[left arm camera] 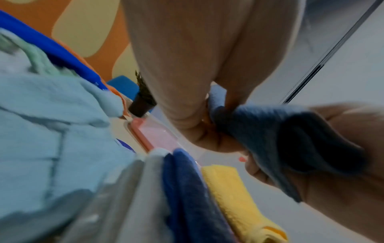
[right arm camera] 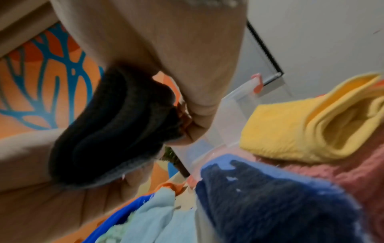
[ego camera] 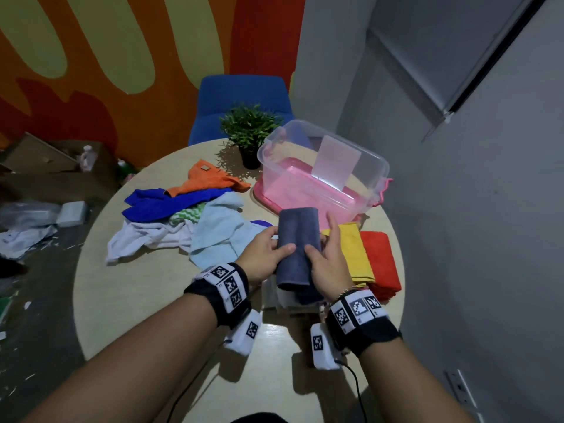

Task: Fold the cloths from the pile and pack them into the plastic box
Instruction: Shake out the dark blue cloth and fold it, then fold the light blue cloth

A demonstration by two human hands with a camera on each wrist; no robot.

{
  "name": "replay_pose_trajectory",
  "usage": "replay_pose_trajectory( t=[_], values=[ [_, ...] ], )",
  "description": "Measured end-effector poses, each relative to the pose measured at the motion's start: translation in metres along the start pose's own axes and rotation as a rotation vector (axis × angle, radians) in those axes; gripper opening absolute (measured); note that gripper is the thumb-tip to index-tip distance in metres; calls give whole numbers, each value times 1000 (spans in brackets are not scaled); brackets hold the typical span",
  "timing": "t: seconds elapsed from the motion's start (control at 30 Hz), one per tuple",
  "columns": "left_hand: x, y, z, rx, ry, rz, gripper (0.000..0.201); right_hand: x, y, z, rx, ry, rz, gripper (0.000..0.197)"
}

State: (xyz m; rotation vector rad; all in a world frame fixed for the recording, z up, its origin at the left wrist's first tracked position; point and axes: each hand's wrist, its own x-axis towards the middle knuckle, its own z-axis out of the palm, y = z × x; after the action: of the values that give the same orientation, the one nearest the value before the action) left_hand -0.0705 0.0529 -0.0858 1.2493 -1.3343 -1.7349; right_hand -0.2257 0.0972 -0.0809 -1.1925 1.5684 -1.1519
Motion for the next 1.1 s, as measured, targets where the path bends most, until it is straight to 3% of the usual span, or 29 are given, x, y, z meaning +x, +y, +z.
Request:
replay_pose_trajectory(
  t=[0.1, 0.17, 0.23, 0.3, 0.47, 0.63, 0.7, 0.83, 0.93, 1.1],
  values=[
    [15, 6, 44, 4, -58, 26, 34, 2, 4, -45, -29, 108, -73, 73],
    [22, 5, 67, 234, -50, 91, 42, 5, 5, -79, -134, 189, -118, 66],
    [31, -2, 78, 563, 46, 163, 54, 13, 17, -116, -257, 283, -112, 63],
    [35, -15, 82, 806, 95, 127, 64, 25, 36, -149, -325, 320, -91, 59],
    [46, -53, 89, 1169, -118, -2, 87, 51, 72, -188, -407, 243, 32, 60],
    [48, -52, 88, 1145, -219, 24, 94, 72, 103, -174, -746, -22, 179, 50],
    [49, -54, 82, 1216, -212, 17, 93, 70, 111, -164, -761, -77, 193, 49],
    [48, -59, 69, 1245, -229, 9, 88, 65, 110, -157, -663, -80, 101, 54],
    [48, -60, 66, 1205, -232, 9, 88, 62, 116, -155, -687, -136, 131, 62],
    [49, -59, 65, 1152, -224, 6, 89, 63, 126, -160, -1152, -127, 206, 68]
  ],
)
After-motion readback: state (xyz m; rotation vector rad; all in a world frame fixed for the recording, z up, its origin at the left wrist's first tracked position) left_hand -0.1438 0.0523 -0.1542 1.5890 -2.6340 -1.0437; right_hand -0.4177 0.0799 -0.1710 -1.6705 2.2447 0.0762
